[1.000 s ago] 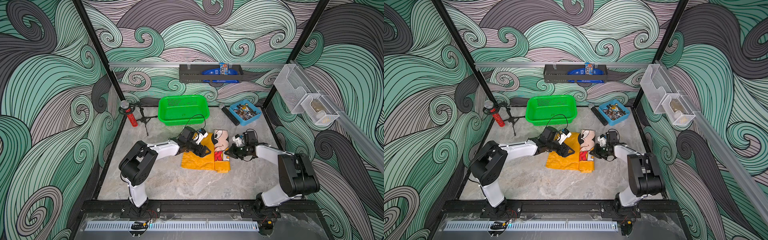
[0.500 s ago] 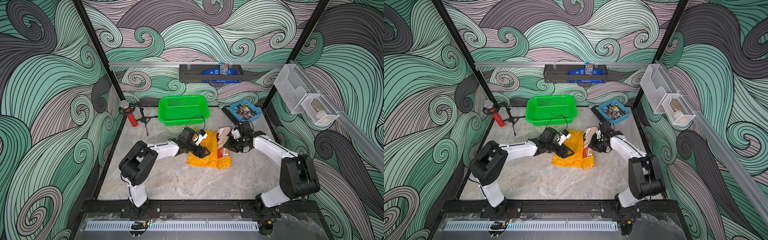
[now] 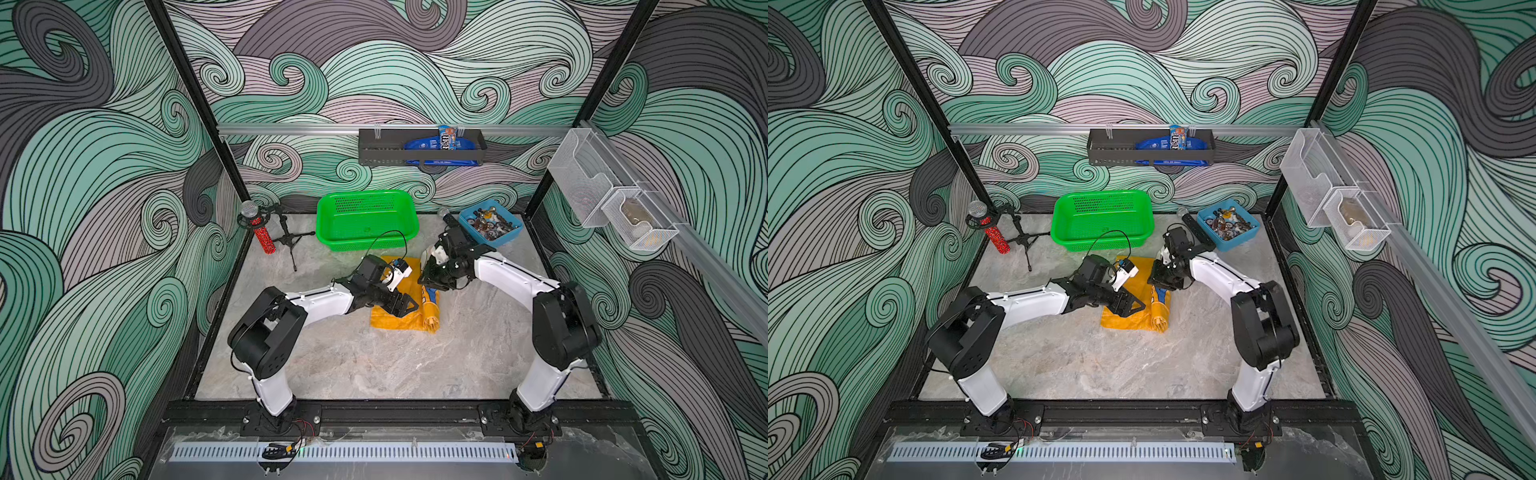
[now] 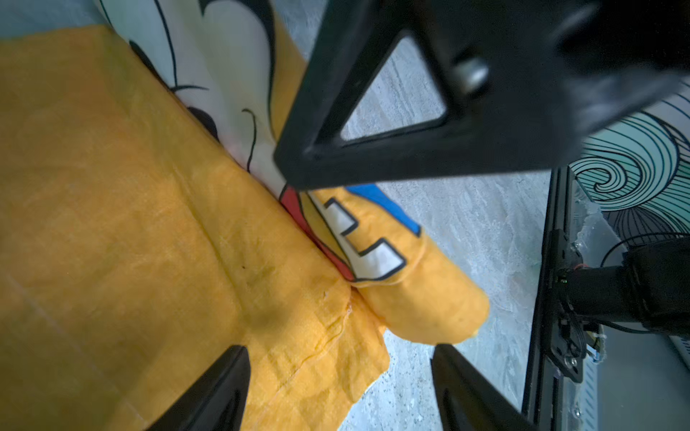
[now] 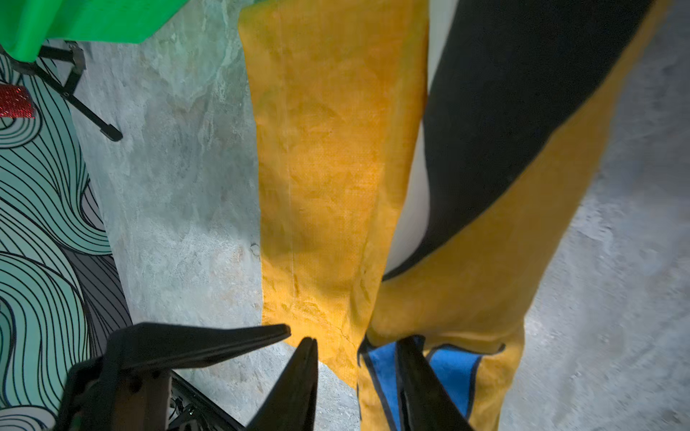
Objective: Roll up the pillowcase
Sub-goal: Roll the pillowcase at the center of the board.
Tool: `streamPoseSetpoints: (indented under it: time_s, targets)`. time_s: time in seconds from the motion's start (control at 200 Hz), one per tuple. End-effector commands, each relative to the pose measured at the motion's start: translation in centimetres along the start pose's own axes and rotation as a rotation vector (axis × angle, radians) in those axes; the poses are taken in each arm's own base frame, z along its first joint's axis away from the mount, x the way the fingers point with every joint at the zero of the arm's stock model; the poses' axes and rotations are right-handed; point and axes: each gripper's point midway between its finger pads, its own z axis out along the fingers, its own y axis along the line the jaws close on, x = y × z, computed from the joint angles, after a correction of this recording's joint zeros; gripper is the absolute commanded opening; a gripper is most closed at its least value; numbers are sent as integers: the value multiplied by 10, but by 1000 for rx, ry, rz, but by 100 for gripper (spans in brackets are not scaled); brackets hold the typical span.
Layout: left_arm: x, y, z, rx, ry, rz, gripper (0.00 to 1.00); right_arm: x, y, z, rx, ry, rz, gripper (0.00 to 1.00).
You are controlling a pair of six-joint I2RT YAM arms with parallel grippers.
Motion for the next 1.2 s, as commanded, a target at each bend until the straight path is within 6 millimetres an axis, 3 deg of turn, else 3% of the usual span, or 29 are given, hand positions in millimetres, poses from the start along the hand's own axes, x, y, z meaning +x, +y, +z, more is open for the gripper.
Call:
streamPoseSetpoints:
  time_s: [0.0, 0.215, 0.305, 0.405, 0.525, 0.665, 0.76, 0.855, 1.091, 1.191]
  targets:
    - [-3, 0, -18, -24, -15, 14, 80, -11, 20, 8, -21, -10, -36, 38]
    - [4, -2, -27, -24, -7, 2, 79, -16, 34, 38, -79, 26, -70, 37]
    - [5, -5, -26, -7, -9, -9, 79, -20, 40, 41, -118, 25, -84, 37]
    - [0, -11, -25, 29, -28, -22, 79, -31, 48, 31, -176, 7, -93, 37]
    - [-5, -23, -19, 75, -43, -15, 78, -50, 48, 4, -224, -43, -91, 37]
    - [-15, -40, -11, 115, -50, 19, 78, -70, 30, -12, -226, -95, -68, 37]
    - [-17, -49, 0, 145, -41, 36, 78, -85, 17, -6, -245, -100, -46, 36]
    - [-12, -50, 12, 153, -23, 41, 76, -101, 16, 0, -275, -120, -49, 35]
    - [8, -33, 27, 108, 42, 47, 76, -128, 29, 18, -349, -133, -67, 33]
    - [20, -25, 31, 87, 75, 43, 76, -133, 25, 33, -350, -123, -57, 32]
